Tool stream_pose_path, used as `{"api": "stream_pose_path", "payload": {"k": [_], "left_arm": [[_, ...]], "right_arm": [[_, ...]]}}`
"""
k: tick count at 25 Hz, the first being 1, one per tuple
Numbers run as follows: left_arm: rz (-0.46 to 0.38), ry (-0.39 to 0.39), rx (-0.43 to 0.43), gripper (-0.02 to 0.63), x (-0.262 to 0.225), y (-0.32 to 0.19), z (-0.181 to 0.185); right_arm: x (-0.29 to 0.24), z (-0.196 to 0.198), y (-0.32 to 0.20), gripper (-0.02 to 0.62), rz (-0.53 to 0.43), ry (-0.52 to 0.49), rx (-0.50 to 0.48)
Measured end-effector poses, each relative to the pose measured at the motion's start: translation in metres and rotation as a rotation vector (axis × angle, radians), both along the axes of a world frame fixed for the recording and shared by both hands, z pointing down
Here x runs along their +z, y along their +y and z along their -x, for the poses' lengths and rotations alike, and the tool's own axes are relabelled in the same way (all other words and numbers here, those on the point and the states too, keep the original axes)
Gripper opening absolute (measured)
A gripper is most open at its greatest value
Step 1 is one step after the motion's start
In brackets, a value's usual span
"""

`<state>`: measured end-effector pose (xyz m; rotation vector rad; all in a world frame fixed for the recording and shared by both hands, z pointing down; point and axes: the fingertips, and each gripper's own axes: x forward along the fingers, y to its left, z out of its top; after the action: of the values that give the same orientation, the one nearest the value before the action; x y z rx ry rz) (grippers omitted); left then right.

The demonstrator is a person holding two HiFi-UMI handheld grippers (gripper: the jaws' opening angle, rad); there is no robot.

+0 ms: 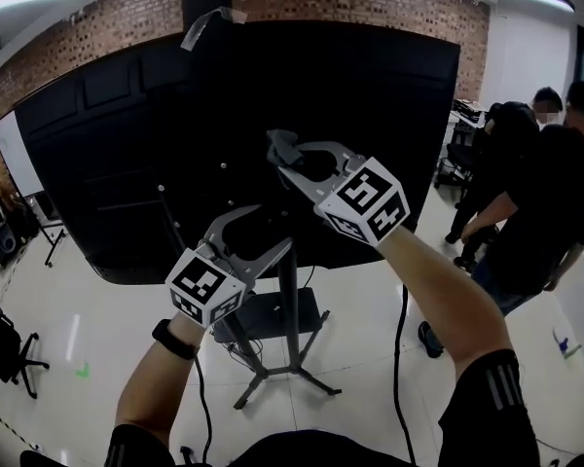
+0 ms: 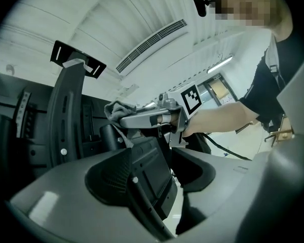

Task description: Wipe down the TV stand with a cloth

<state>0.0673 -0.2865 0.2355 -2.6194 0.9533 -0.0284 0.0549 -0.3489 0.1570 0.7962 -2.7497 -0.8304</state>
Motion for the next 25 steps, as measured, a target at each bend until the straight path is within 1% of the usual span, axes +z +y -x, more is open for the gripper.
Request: {"api": "stream_pose_path", "payload": {"k": [4,7,10,15,18,21,25], "left_arm": [[0.025,0.003,-0.045,0.275,0.013,-0.011,-0.003],[0.040,0.011,-0.078,0.275,0.023,-0.017,-0.003],[0.037,0.010,-0.110,0.275,0.032,-0.021,-0.002],[0.069,0.016,-0.144,0.273,0.048,-0.027,0.001],[0.092,0.020,-0.161,0.273,0.062,-0.028,0.003],[0.119,0.020,-0.167,0.272,0.074,-0.027,0.003],[0.128,0.019,-0.176,0.272,0.087,-0.025,0.006]], "right_arm": [[0.007,-0.005,-0.006,0.051,-0.014,-0.004,-0.048],[0.011,-0.010,-0.010,0.051,-0.025,-0.005,-0.047],[0.022,-0.018,-0.017,0.051,0.007,-0.014,-0.051],[0.048,-0.022,-0.022,0.051,0.060,-0.041,-0.085],[0.068,-0.021,-0.017,0.051,0.066,-0.016,-0.101],[0.082,-0.015,-0.009,0.051,0.044,0.020,-0.116],[0.099,-0.004,0.000,0.051,0.022,0.079,-0.129]]}}
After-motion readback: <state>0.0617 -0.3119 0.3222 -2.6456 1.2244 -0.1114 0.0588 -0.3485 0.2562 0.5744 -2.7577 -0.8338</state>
